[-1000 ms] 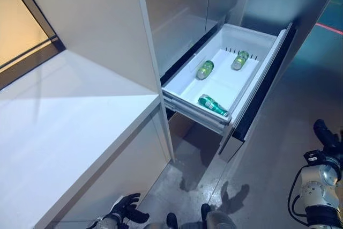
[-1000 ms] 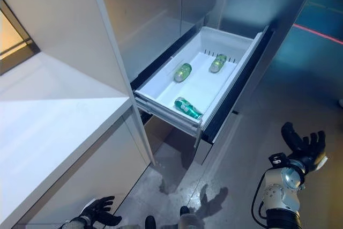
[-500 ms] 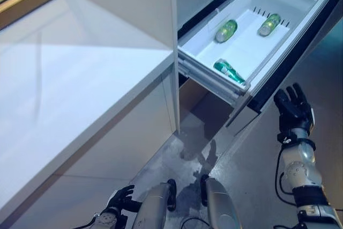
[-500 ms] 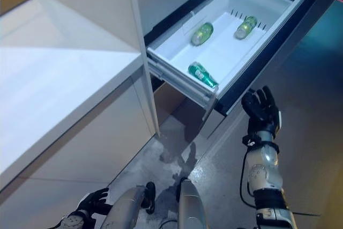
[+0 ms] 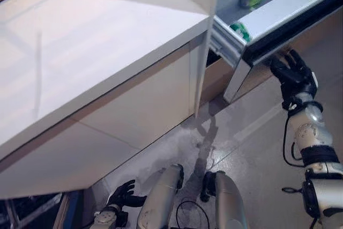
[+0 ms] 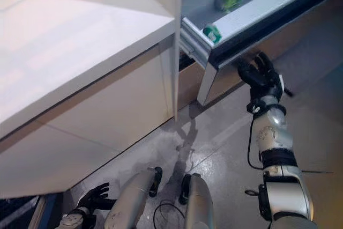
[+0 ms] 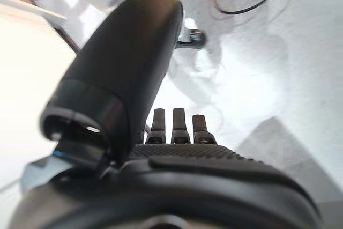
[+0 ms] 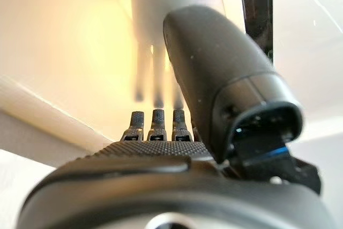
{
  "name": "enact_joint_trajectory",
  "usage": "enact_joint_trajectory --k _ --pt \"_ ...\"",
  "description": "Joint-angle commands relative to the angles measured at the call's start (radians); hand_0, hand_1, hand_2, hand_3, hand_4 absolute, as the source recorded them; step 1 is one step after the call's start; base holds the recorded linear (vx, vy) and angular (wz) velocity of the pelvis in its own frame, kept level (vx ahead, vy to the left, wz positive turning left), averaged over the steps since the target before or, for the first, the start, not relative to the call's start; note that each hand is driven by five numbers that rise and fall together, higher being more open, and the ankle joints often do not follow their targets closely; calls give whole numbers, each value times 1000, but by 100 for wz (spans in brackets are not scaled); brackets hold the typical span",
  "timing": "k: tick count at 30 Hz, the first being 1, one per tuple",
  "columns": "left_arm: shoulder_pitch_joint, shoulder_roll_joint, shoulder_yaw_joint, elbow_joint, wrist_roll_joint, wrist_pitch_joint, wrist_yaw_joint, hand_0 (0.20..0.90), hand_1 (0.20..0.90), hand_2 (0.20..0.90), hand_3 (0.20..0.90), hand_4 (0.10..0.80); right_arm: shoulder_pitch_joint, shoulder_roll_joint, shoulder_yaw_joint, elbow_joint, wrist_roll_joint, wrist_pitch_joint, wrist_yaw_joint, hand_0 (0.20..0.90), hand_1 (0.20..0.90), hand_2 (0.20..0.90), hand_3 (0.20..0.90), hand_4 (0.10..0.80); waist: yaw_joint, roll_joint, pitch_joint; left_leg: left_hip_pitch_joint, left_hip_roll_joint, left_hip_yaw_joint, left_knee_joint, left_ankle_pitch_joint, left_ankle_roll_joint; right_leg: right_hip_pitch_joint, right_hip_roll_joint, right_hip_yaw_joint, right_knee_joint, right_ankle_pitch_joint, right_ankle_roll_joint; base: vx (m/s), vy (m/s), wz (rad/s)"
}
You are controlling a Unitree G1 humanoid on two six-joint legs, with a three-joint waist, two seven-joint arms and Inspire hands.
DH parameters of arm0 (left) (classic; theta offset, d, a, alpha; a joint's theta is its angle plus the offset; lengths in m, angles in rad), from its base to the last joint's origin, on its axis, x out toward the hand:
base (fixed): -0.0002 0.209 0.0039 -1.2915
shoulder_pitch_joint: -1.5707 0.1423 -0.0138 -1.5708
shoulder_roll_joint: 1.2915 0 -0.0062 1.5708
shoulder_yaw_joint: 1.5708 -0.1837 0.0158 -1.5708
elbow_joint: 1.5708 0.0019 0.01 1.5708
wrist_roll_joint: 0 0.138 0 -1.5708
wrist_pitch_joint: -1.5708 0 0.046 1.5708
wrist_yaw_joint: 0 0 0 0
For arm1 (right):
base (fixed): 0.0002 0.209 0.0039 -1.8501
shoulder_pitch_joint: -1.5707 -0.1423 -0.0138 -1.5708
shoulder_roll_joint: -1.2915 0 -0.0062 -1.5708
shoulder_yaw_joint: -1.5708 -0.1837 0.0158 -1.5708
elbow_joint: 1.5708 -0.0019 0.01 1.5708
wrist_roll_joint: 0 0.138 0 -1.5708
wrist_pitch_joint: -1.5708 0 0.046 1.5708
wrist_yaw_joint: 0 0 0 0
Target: Put drinks into fridge and close the fridge
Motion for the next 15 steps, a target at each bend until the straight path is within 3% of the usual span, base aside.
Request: enact_joint_trajectory --k 1,5,15 --pt "55 84 26 -46 -10 -38 -10 900 900 900 900 800 -152 -26 106 -29 -43 -51 130 900 900 900 900 800 76 -18 -59 86 0 33 -121 10 71 58 41 40 -77 70 -12 162 -17 10" --pt "73 74 37 -17 14 -55 -22 900 900 900 900 800 -179 -16 126 -4 -52 -49 135 900 900 900 900 800 80 -19 -70 127 8 27 -165 23 66 102 52 44 -129 88 -8 145 3 10" --pt "62 85 38 18 80 -105 -85 900 900 900 900 800 -163 -2 124 12 -38 -41 121 900 900 900 900 800 64 -56 -109 213 23 38 -280 54 57 193 78 81 -324 179 35 54 -32 -2"
